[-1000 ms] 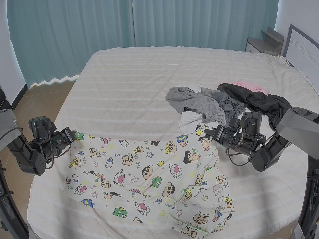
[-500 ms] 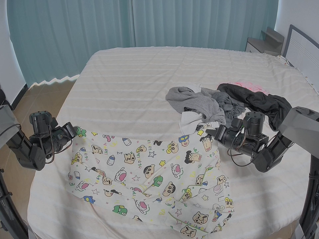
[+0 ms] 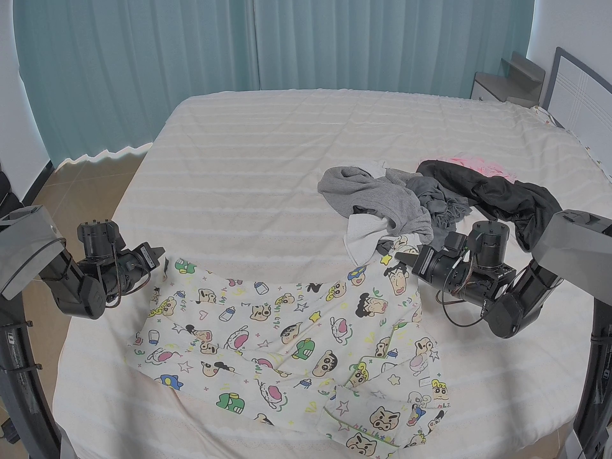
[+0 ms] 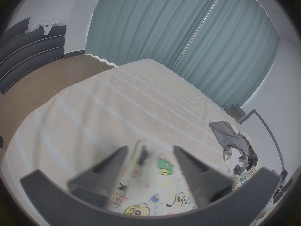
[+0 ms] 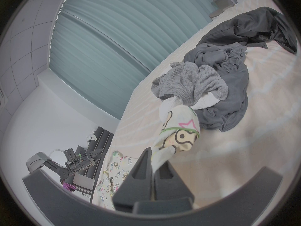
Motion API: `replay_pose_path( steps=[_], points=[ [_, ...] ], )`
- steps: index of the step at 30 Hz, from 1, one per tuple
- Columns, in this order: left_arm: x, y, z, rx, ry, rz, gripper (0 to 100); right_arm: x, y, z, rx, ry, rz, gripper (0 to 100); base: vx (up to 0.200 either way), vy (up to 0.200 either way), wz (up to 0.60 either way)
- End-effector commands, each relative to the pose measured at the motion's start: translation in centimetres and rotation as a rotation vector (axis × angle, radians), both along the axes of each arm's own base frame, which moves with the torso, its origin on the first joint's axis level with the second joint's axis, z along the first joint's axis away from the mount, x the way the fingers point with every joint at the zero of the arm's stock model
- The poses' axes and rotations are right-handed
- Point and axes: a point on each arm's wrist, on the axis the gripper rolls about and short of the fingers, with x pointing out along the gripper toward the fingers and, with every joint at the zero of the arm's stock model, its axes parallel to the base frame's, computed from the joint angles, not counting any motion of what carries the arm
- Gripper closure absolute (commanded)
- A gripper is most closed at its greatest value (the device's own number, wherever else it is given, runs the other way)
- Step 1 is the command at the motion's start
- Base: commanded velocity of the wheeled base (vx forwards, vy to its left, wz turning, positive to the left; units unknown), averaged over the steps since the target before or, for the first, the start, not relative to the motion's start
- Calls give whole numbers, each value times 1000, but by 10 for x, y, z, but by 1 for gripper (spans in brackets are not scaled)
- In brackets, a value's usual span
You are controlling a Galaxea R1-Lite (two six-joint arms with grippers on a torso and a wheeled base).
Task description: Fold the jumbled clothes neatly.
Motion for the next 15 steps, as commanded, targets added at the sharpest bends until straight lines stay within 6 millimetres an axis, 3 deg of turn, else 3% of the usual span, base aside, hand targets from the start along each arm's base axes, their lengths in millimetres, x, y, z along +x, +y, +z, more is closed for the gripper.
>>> replay_pose_path(
  steps=[1, 9, 15],
  points=[
    [6, 1, -15, -3, 30, 3, 0, -2, 0, -8, -9, 21, 2, 100, 0, 0, 0],
    [-6, 6, -14, -24, 84, -33, 0, -2, 0, -10, -12, 22, 3, 100, 0, 0, 0],
    [-20, -1, -8, -79, 134, -195, 0, -3, 2, -10, -12, 21, 9, 100, 0, 0, 0]
  ],
)
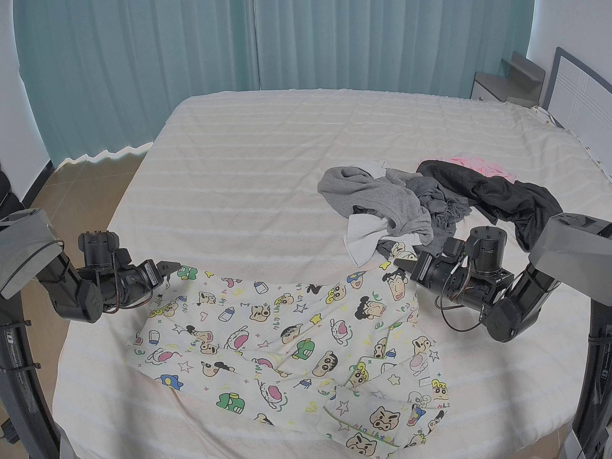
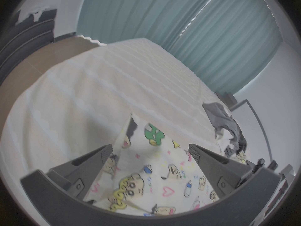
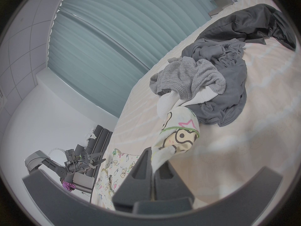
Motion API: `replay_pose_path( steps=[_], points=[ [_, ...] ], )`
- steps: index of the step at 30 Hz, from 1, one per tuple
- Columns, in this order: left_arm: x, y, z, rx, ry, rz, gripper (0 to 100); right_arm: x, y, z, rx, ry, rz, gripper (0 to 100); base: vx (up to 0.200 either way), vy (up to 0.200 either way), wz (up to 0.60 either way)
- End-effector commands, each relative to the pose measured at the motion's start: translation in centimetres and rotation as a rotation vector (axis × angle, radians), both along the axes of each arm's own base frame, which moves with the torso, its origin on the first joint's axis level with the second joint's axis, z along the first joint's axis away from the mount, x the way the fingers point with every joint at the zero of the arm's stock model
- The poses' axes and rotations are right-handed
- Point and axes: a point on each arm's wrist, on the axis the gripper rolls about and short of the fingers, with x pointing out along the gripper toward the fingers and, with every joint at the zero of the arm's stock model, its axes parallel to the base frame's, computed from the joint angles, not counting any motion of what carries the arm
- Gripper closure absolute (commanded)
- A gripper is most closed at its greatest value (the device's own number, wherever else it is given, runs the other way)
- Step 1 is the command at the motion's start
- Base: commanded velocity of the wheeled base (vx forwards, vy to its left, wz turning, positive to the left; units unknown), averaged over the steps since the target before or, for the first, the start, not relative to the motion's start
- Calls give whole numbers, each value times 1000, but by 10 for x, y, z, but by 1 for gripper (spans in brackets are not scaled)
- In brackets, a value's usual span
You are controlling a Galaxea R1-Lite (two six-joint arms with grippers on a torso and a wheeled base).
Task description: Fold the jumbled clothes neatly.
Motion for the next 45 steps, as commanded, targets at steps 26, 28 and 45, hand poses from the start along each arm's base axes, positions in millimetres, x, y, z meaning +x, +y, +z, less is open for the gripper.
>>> replay_pose_path(
  steps=[26, 28, 45],
  points=[
    [-1, -7, -36, 49, 108, -121, 0, -7, 7, -1, -7, 7, 22, 100, 0, 0, 0],
    [-1, -10, -36, 49, 108, -125, 100, -6, 6, -2, -8, 9, 20, 100, 0, 0, 0],
    [-5, -10, -11, 81, 54, -91, 100, -6, 6, -1, -7, 6, 20, 100, 0, 0, 0]
  ],
)
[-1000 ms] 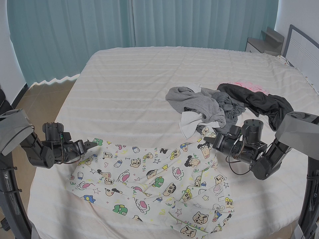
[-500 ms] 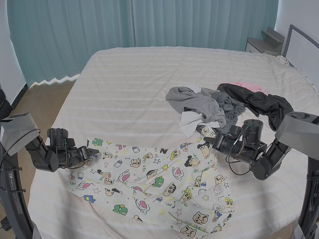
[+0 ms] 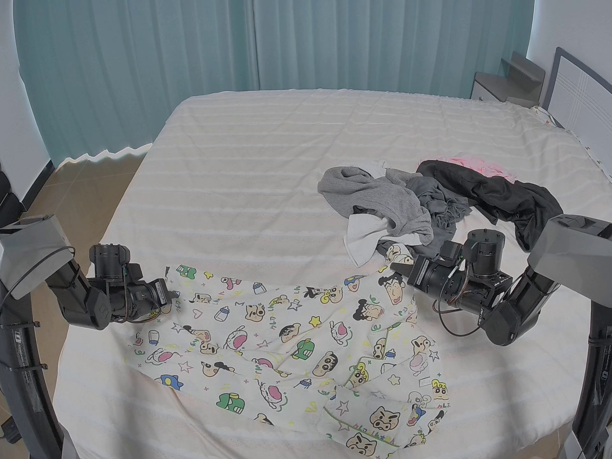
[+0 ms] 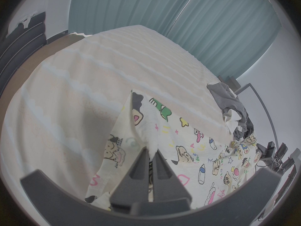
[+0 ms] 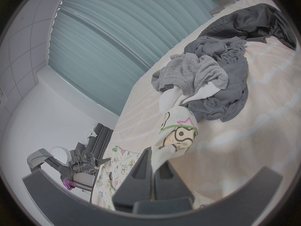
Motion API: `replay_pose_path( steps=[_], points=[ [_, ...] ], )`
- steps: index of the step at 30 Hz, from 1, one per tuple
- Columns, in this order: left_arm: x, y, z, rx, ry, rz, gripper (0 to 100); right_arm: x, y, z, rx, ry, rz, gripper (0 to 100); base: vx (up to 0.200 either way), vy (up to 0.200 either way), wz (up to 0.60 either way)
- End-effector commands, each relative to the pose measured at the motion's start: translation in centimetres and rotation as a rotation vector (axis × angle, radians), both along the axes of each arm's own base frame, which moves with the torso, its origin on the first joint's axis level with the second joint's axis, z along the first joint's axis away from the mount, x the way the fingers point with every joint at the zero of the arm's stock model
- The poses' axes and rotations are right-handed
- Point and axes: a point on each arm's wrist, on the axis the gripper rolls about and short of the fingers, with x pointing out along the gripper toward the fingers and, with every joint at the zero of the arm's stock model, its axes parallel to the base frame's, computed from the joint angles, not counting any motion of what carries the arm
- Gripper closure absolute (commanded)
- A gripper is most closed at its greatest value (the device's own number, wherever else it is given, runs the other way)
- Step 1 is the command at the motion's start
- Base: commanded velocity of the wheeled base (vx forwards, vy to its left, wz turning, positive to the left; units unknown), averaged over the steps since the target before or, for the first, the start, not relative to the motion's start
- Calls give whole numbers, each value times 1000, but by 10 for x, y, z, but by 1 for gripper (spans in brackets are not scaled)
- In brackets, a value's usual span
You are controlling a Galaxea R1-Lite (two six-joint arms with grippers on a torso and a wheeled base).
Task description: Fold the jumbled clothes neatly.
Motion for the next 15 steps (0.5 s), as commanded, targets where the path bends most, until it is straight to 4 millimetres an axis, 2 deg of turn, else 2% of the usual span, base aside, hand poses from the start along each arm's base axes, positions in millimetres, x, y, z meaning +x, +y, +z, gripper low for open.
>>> replay_pose_path(
  steps=[1, 9, 12, 15],
  points=[
    [-2, -1, 21, 4, -53, 3, 100, 0, 0, 1, 1, -3, 0, 100, 0, 0, 0],
    [-9, -2, 66, -55, -157, 41, 100, -1, -1, 4, 4, -8, -2, 100, 0, 0, 0],
    [-10, -2, 66, -50, -156, 46, 100, -1, -1, 4, 4, -6, -2, 100, 0, 0, 0],
    [-8, -1, 74, -54, -182, 89, 100, -1, 0, 4, 4, -6, 0, 100, 0, 0, 0]
  ],
)
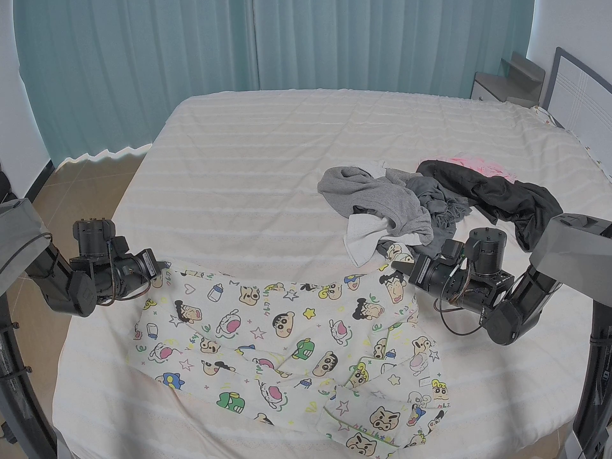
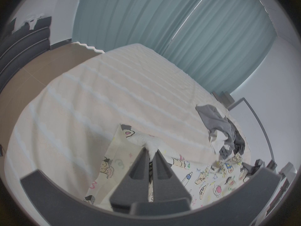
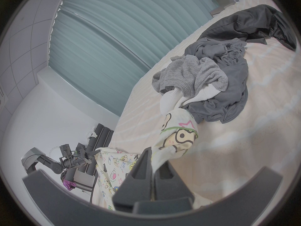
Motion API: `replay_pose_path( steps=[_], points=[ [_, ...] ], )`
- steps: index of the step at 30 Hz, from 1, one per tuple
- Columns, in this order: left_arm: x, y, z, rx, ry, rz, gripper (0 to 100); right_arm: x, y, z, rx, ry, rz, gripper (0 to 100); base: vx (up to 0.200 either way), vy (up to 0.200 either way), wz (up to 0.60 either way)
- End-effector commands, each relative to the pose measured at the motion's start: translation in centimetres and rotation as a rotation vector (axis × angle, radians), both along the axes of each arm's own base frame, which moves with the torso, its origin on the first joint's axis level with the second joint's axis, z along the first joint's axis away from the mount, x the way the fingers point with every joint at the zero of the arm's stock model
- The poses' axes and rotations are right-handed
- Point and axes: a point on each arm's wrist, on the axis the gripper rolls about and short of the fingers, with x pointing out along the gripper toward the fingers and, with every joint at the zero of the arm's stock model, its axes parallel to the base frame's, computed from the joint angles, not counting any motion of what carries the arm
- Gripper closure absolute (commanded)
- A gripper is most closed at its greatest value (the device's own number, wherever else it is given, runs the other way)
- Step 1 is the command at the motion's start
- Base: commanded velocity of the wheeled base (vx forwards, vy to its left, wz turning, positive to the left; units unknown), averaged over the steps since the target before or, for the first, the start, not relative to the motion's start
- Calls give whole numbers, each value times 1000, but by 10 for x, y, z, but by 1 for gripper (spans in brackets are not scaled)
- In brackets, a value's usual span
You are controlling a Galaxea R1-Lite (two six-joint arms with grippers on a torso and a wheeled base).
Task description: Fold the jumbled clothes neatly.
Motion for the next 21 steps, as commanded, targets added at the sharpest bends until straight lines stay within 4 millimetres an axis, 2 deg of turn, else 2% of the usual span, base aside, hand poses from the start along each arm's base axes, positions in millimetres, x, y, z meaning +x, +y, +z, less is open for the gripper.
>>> replay_pose_path(
  steps=[1, 7, 15, 17, 21],
  points=[
    [-1, 1, 15, -9, -37, 32, 100, 0, 1, 0, 0, -1, 2, 100, 0, 0, 0],
    [3, 1, 16, -26, -74, 80, 100, 0, 1, 2, 4, -11, 4, 100, 0, 0, 0],
    [4, 0, 31, -31, -147, 84, 100, 0, 1, 2, 7, -21, 4, 100, 0, 0, 0],
    [2, -2, 28, -9, -143, 71, 100, 0, 1, 2, 7, -21, 4, 100, 0, 0, 0],
    [9, -3, 39, 15, -188, 60, 100, 0, 1, 3, 8, -24, 4, 100, 0, 0, 0]
  ],
)
